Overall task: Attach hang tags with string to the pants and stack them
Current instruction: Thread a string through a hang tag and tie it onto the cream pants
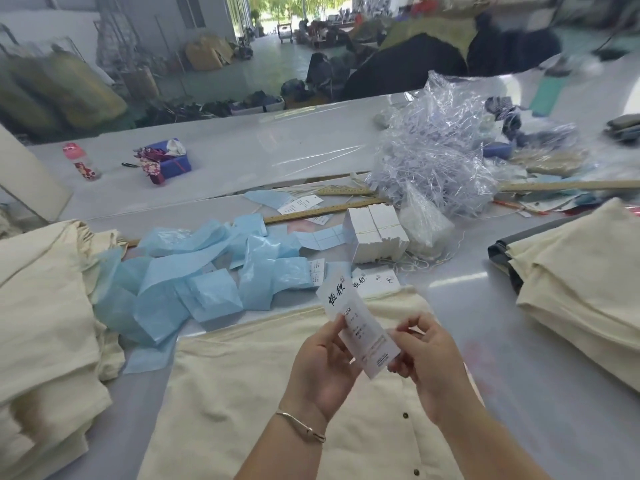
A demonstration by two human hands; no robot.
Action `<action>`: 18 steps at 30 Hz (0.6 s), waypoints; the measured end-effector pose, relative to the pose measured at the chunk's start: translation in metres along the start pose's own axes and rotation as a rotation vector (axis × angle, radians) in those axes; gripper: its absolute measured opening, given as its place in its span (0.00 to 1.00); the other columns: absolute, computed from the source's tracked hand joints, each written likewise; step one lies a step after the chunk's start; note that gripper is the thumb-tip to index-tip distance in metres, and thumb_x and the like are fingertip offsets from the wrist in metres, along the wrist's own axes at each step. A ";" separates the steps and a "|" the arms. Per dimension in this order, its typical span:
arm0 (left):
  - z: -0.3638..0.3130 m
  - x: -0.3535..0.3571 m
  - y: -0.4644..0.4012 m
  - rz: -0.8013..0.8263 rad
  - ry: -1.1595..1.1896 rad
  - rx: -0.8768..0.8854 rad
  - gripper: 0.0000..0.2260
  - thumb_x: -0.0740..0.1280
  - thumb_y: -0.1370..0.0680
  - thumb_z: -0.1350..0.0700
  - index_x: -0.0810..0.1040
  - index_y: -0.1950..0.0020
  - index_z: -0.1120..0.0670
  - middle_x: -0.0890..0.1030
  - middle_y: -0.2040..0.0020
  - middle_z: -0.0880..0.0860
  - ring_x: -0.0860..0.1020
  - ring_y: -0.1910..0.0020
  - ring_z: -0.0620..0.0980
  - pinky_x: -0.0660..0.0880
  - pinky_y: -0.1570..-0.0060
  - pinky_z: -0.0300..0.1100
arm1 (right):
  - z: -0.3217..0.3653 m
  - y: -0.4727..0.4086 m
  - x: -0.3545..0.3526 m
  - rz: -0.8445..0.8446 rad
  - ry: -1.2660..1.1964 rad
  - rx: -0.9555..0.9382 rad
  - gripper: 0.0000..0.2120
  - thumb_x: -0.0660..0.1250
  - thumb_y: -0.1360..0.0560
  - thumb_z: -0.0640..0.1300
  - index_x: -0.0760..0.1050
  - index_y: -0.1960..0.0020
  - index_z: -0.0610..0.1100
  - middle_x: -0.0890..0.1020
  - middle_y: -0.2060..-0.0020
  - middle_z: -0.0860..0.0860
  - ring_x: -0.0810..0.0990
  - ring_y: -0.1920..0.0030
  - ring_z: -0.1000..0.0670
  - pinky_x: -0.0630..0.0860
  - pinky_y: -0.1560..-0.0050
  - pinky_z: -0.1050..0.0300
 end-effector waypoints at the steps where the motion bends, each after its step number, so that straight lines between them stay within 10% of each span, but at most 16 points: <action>1: -0.002 -0.004 0.005 -0.014 -0.020 0.020 0.12 0.66 0.26 0.58 0.78 0.45 0.61 0.80 0.57 0.58 0.79 0.55 0.56 0.75 0.48 0.54 | -0.008 0.008 -0.003 -0.061 0.002 0.015 0.11 0.65 0.28 0.28 0.68 0.59 0.42 0.75 0.71 0.39 0.71 0.80 0.49 0.62 0.80 0.63; 11: -0.005 -0.029 0.065 0.115 -0.432 -0.013 0.18 0.65 0.25 0.58 0.77 0.39 0.67 0.80 0.43 0.68 0.81 0.48 0.64 0.79 0.55 0.52 | -0.041 0.057 0.036 0.019 0.216 0.151 0.08 0.66 0.28 0.41 0.84 0.60 0.42 0.84 0.63 0.49 0.77 0.59 0.49 0.71 0.53 0.52; 18: -0.017 -0.043 0.091 0.175 -0.524 0.009 0.18 0.71 0.28 0.57 0.80 0.42 0.65 0.81 0.50 0.66 0.80 0.56 0.61 0.79 0.60 0.48 | -0.059 0.086 0.075 0.109 -0.119 0.335 0.09 0.71 0.35 0.39 0.84 0.56 0.38 0.78 0.60 0.42 0.71 0.59 0.45 0.67 0.58 0.54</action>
Point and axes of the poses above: each hand's wrist, its own y-axis away from the middle knuckle, its own x-axis out of the palm, z = x × y, the point moved 8 cm from there along -y, towards the middle knuckle
